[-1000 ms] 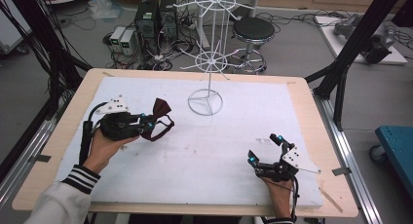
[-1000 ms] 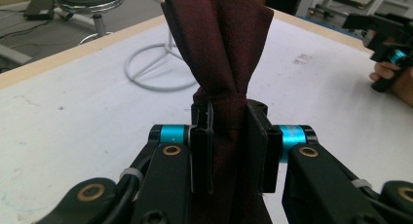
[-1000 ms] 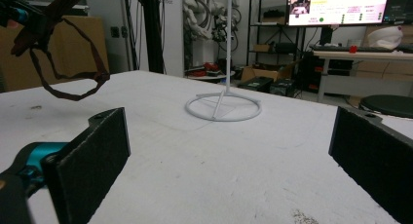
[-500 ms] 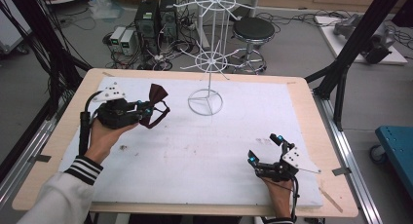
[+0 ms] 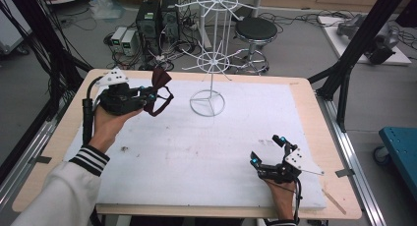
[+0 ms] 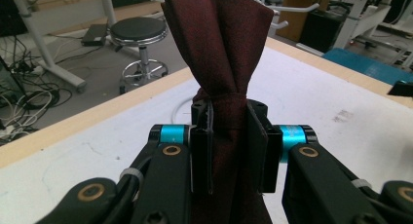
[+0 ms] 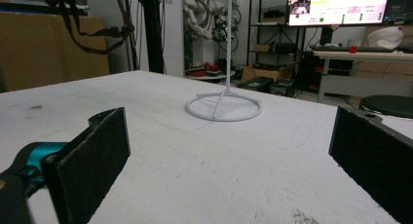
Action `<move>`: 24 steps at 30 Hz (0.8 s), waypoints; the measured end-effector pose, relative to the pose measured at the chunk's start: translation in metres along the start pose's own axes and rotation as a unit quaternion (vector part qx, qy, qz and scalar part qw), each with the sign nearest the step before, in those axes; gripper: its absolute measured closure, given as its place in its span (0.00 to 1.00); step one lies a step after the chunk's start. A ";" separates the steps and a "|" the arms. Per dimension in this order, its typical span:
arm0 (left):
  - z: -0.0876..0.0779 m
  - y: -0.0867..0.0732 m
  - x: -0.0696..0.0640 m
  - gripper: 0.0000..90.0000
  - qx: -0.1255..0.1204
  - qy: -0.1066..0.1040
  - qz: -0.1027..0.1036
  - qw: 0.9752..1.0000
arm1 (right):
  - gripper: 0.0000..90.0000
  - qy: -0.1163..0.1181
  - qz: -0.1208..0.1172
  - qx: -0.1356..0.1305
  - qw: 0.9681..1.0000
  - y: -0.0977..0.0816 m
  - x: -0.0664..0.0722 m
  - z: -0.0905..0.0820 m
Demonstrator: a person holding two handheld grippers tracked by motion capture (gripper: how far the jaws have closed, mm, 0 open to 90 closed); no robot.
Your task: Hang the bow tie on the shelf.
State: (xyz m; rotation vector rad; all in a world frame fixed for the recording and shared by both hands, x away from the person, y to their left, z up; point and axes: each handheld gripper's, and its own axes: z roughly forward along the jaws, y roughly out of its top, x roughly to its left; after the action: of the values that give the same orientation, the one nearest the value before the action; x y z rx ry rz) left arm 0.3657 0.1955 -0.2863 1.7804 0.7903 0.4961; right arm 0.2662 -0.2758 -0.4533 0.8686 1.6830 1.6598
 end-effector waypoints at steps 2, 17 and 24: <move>0.003 0.005 0.001 0.82 0.000 0.008 0.002 1.000 | 0.01 0.000 -0.001 -0.001 1.000 0.000 0.000 0.000; 0.034 0.036 0.014 0.82 -0.004 0.058 -0.009 0.998 | 0.01 0.001 0.001 -0.001 1.000 0.000 0.000 0.000; 0.045 0.048 0.018 0.82 -0.004 0.062 -0.018 0.998 | 0.01 0.001 0.001 -0.002 1.000 0.000 0.000 0.000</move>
State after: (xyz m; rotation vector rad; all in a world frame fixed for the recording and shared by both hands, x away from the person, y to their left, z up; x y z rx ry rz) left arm 0.4209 0.1690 -0.2573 1.7373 0.9028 0.5904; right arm 0.2664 -0.2762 -0.4534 0.8659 1.6798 1.6657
